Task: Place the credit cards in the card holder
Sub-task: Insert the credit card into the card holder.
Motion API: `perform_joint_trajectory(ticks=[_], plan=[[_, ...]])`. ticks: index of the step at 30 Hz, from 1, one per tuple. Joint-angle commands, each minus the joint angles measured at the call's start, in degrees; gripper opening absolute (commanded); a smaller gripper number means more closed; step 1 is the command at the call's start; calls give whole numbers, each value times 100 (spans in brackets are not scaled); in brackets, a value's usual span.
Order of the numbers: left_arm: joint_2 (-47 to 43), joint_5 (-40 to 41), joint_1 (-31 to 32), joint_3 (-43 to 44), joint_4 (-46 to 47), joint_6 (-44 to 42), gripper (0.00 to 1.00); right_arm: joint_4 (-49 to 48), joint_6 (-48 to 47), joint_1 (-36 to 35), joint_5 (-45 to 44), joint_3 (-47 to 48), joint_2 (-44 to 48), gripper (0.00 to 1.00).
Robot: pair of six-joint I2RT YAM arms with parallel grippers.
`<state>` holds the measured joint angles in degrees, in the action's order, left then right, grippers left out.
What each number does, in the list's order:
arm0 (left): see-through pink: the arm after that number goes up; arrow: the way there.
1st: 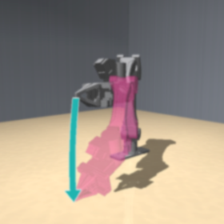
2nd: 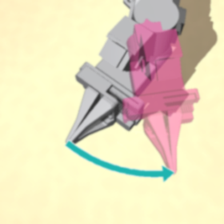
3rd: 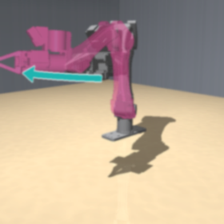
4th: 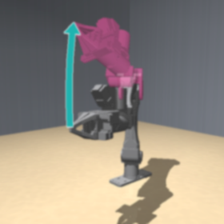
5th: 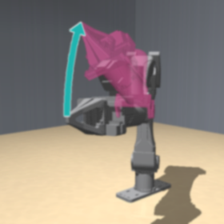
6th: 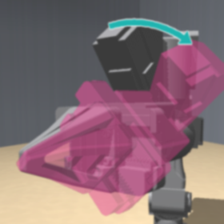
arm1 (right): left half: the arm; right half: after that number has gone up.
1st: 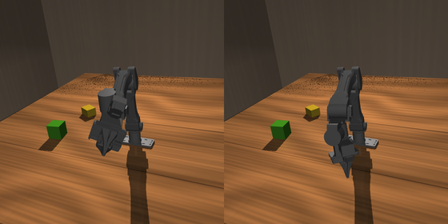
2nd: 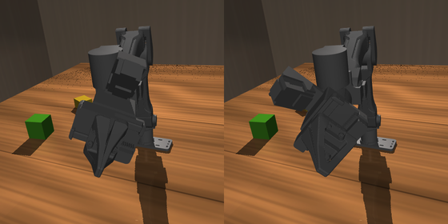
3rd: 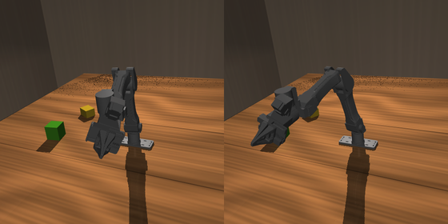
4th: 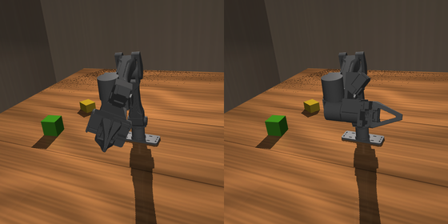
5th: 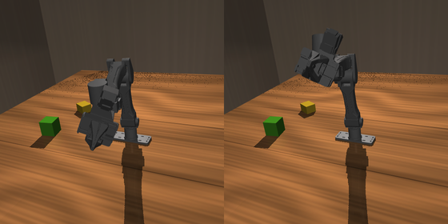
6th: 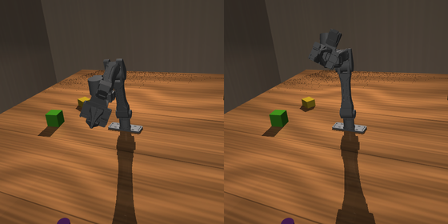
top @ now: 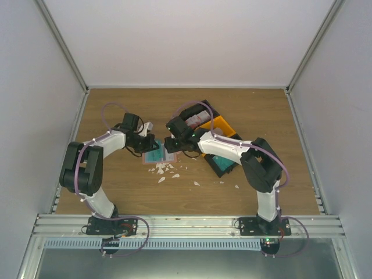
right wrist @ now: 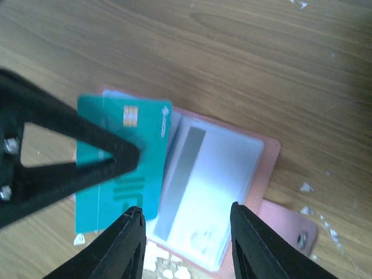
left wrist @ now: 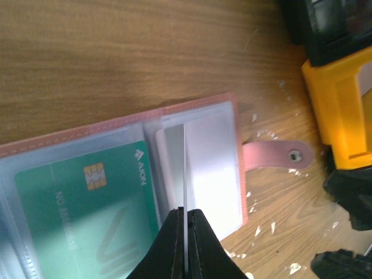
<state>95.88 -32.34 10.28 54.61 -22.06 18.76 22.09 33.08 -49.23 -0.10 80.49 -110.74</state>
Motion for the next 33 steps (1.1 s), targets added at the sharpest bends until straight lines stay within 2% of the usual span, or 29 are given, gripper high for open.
perform_joint_trajectory(ticks=[1, 15, 24, 33], plan=[[256, -14, 18, 139, -373, -332, 0, 136, 94, -10, 41, 300, -412, 41], [623, -341, -22, 219, -457, -362, 0, 477, -29, 107, -303, 374, -1064, 39], [524, -457, -269, 85, -470, -250, 0, 615, -64, 116, -449, 357, -1134, 31], [742, -1145, -378, 35, -354, -343, 0, 566, -48, 117, -373, 288, -1152, 29]])
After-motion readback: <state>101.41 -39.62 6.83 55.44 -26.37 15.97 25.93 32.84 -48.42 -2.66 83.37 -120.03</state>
